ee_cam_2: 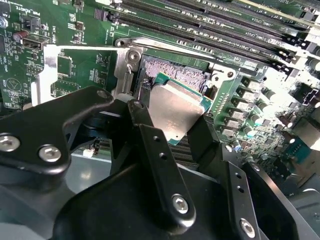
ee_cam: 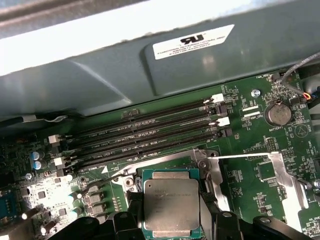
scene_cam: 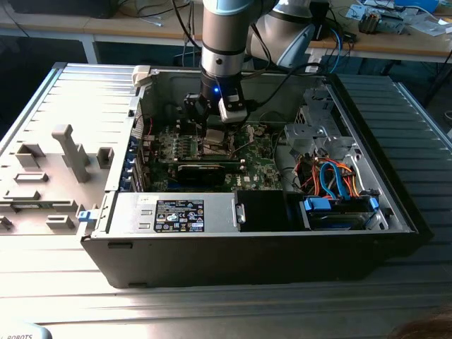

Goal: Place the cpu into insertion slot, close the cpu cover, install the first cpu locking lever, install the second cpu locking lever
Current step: 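Place the cpu into insertion slot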

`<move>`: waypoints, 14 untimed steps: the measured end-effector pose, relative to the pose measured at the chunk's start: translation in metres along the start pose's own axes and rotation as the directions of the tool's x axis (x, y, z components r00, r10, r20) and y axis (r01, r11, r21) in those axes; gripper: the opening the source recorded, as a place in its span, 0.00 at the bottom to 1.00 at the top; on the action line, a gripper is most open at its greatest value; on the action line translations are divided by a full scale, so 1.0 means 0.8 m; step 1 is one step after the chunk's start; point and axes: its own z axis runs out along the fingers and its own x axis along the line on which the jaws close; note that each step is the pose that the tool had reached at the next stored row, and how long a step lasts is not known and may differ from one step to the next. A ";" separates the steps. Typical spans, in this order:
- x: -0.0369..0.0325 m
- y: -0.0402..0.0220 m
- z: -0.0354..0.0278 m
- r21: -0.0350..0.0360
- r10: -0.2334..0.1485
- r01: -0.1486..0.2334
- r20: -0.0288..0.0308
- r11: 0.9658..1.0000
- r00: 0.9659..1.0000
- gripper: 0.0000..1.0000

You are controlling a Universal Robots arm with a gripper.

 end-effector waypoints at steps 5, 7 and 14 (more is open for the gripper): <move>0.0000 0.0000 0.0002 -0.001 0.023 -0.023 0.000 1.000 1.000 0.54; 0.0000 0.0000 0.0002 -0.001 0.028 -0.028 0.000 1.000 1.000 0.54; 0.0000 0.0000 0.0003 -0.002 0.050 -0.050 0.001 0.999 0.999 0.54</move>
